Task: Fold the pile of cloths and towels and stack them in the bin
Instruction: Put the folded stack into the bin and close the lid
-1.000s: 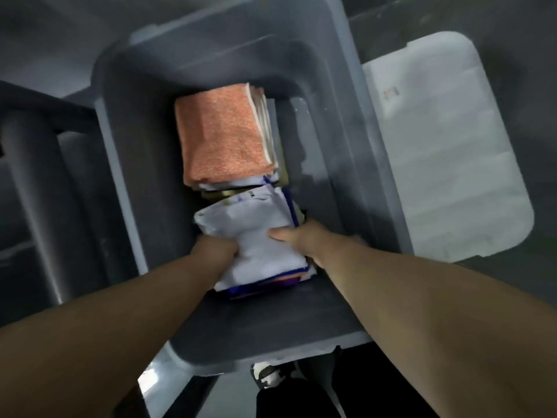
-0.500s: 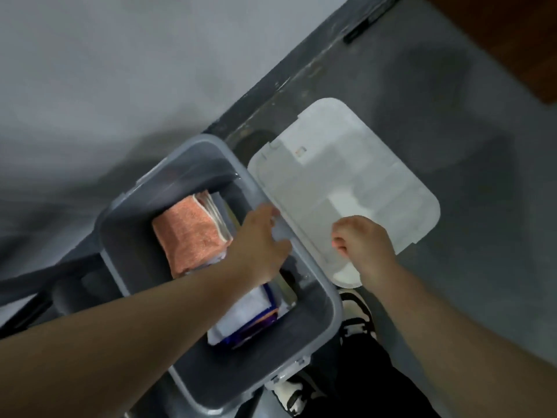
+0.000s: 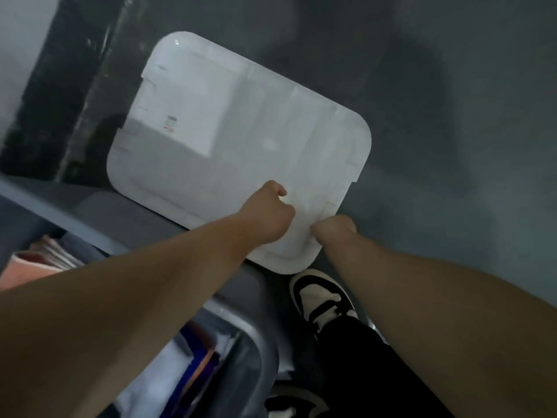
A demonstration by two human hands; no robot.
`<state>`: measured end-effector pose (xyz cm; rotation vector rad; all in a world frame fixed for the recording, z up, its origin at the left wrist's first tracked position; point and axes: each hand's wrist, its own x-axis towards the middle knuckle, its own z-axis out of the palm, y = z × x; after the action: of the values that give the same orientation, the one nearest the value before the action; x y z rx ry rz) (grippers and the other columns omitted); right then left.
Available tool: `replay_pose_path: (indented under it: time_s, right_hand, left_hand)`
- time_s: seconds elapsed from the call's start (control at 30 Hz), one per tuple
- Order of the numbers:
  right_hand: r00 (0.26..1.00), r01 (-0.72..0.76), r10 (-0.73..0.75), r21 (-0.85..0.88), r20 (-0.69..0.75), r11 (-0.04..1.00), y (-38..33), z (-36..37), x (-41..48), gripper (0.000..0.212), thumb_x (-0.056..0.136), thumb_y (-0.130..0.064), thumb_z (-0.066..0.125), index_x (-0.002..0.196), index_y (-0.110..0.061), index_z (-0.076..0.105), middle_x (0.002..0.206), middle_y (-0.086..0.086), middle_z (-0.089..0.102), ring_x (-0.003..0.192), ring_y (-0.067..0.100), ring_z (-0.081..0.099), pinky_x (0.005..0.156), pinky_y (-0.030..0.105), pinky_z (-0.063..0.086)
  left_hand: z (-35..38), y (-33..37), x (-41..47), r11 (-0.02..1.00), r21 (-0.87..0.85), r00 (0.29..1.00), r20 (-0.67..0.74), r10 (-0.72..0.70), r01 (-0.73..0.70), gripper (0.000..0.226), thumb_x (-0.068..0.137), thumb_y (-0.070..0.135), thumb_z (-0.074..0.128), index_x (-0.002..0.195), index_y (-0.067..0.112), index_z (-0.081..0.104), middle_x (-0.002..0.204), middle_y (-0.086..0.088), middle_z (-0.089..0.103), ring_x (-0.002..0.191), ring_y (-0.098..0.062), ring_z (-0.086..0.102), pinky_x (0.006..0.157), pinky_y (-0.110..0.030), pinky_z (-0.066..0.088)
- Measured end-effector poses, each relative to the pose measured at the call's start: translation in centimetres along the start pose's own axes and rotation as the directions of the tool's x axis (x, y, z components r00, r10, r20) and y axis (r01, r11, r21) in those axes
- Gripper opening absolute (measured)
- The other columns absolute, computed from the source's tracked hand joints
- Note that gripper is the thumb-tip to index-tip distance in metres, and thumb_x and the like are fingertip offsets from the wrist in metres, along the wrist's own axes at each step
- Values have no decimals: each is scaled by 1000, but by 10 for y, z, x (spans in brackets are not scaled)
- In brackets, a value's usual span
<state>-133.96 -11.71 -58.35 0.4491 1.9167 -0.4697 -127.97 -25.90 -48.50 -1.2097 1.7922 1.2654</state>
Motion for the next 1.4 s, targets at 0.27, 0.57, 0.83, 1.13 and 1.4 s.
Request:
replay_pose_path:
  time_s: [0.27, 0.57, 0.83, 1.13, 1.4]
  right_hand:
    - [896, 434, -435, 33, 93, 901, -23, -30, -116, 30, 93, -16, 59, 117, -30, 48, 104, -11, 63, 92, 9, 61, 69, 24, 49]
    - [548, 740, -819, -554, 169, 381, -71, -66, -275, 17, 91, -8, 60, 98, -16, 47, 95, 1, 53, 72, 22, 42, 63, 35, 40]
    - [329, 885, -890, -430, 314, 175, -51, -40, -345, 36, 85, -45, 79, 96, -24, 52, 93, -12, 47, 82, 11, 43, 69, 30, 38]
    - [937, 348, -342, -93, 75, 933, 14, -12, -330, 108, 64, -72, 80, 148, -14, 42, 134, 5, 55, 117, 34, 61, 103, 49, 53]
    - [732, 681, -658, -205, 175, 703, 50, 2, -317, 19, 92, -28, 70, 106, -35, 59, 97, -14, 68, 89, 12, 68, 94, 46, 58]
  left_hand:
    - [-55, 56, -60, 986, -156, 997, -67, 42, -52, 82, 87, 50, 73, 151, 24, 30, 132, 2, 49, 114, -19, 54, 91, -30, 42]
    - [-174, 132, -200, 901, -426, 932, -354, -79, -86, 94, 70, 67, 77, 140, 28, 28, 127, -4, 56, 104, -25, 63, 91, -45, 59]
    - [-208, 48, -304, 710, -662, 720, -612, -327, -240, 36, 85, 24, 67, 118, 25, 54, 96, 4, 63, 86, -22, 66, 79, -48, 61]
    - [-81, -118, -391, -194, -876, 751, -243, -614, -442, 31, 92, 4, 69, 121, 11, 61, 113, -13, 74, 98, -32, 74, 76, -46, 64]
    - [58, -208, -376, -412, -859, 623, 147, -768, -305, 41, 76, 30, 69, 116, 19, 64, 113, -6, 70, 97, -28, 71, 74, -45, 63]
